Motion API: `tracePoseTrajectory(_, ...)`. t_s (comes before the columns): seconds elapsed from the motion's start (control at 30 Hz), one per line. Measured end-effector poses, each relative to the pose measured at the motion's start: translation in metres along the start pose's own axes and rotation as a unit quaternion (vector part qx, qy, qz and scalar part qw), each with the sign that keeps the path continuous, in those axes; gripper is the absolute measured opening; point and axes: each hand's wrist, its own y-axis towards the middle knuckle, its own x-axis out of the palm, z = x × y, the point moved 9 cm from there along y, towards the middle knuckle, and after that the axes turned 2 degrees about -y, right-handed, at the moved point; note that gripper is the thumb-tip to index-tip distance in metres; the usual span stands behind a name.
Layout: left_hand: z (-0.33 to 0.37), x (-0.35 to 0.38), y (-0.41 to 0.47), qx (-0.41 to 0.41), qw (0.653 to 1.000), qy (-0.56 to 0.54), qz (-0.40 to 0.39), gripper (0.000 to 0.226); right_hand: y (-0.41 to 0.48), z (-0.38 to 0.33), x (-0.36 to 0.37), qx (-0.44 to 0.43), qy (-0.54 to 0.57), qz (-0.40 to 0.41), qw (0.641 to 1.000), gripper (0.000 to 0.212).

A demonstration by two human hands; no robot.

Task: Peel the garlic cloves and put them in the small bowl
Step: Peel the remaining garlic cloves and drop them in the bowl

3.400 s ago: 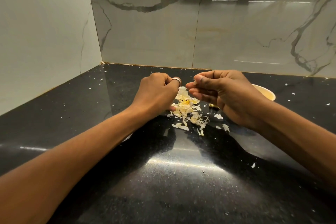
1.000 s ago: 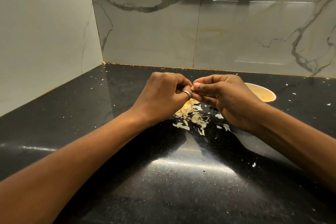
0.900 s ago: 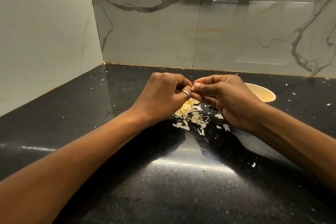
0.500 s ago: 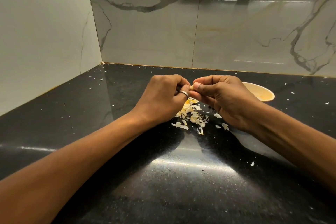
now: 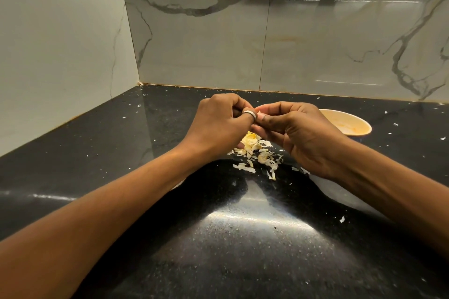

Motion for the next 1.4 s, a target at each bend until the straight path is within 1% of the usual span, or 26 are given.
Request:
tracePoseTrajectory(0.13,-0.006,-0.004,0.002,-0.035,0.999,-0.005,0.006,0.02,0.0,-0.001,-0.004,0.004,0.007,0.003,1.0,0.017)
tracePoseTrajectory(0.23,-0.007,-0.004,0.002,-0.028,1.0,0.009,0.009,0.027,0.001,-0.002,-0.007,0.004,-0.004,0.011,1.0,0.016)
tracePoseTrajectory(0.3,-0.004,-0.004,0.004,-0.011,1.0,0.016,0.01,0.021,0.002,-0.004,-0.01,-0.002,-0.015,0.016,1.0,0.014)
tracePoseTrajectory(0.4,-0.003,-0.003,0.004,-0.002,1.0,-0.012,-0.003,0.006,0.004,-0.005,-0.013,-0.012,-0.031,0.021,0.999,0.012)
tracePoseTrajectory(0.43,-0.002,-0.001,0.004,0.002,1.0,-0.017,-0.01,0.005,0.004,-0.006,-0.014,-0.014,-0.035,0.022,0.999,0.012)
tracePoseTrajectory(0.6,0.002,0.003,0.003,0.031,0.999,-0.001,-0.032,0.01,0.005,-0.006,-0.013,-0.016,-0.043,0.022,0.999,0.012)
tracePoseTrajectory(0.97,-0.005,0.01,0.003,0.022,0.997,0.006,-0.077,0.012,0.004,-0.004,-0.015,-0.016,-0.049,0.026,0.998,0.012)
tracePoseTrajectory(1.4,-0.005,0.013,0.0,0.024,0.998,0.014,-0.055,0.011,0.003,-0.001,-0.012,-0.005,-0.015,0.032,0.999,0.014)
